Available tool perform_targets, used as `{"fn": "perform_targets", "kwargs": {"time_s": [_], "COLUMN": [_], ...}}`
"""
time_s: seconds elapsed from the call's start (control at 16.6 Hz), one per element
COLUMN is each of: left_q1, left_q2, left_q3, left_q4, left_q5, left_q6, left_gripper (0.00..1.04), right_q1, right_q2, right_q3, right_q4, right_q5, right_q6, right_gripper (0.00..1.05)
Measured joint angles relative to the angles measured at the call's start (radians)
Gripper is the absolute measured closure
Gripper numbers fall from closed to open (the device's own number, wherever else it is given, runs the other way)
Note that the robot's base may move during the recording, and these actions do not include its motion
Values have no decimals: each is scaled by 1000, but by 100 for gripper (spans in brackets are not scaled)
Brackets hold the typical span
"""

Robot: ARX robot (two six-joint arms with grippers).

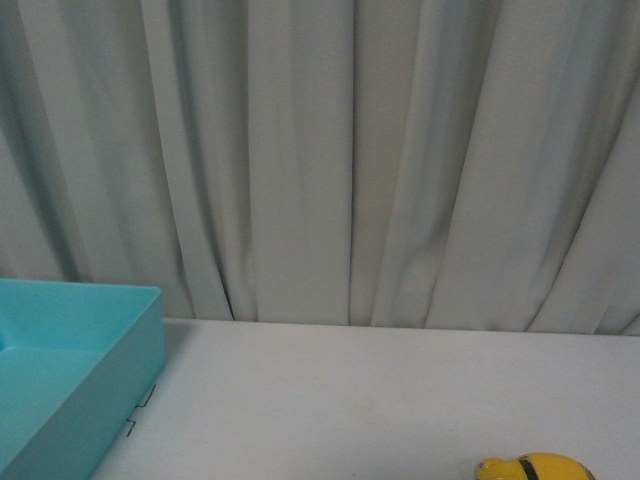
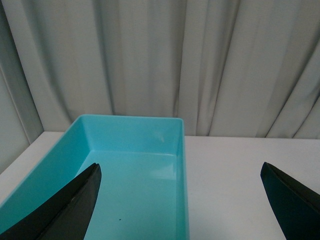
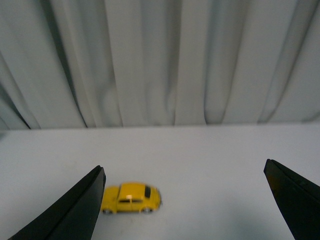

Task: Wind up and store yellow beetle toy

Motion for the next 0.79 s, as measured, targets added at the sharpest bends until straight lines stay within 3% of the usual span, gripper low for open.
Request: {"fn": "perform_targets", "kwargs": {"time_s": [0.12, 0.24, 0.42, 0.54, 0.66, 0.79], "left_q1": [0, 0, 0, 0, 0, 0], "left_q2": [0, 0, 0, 0, 0, 0], "left_q3": [0, 0, 0, 0, 0, 0], "left_q4": [0, 0, 0, -1, 0, 0], "left_q5": [0, 0, 0, 2, 0, 0], "left_q6": [0, 0, 0, 0, 0, 0], "left_gripper": [7, 7, 7, 7, 7, 7], "right_q1": [2, -105, -373, -494, -542, -529], "right_q2": [87, 219, 559, 789, 1011, 1155], "right_q3": [-1, -1, 50, 145, 282, 434], "right_q4": [64, 236, 584, 780, 877, 825], "right_q5": [0, -75, -280, -407, -506, -587], "right_q6": [70, 85, 81, 62, 22, -24], "right_gripper": [7, 7, 7, 7, 7, 7]}}
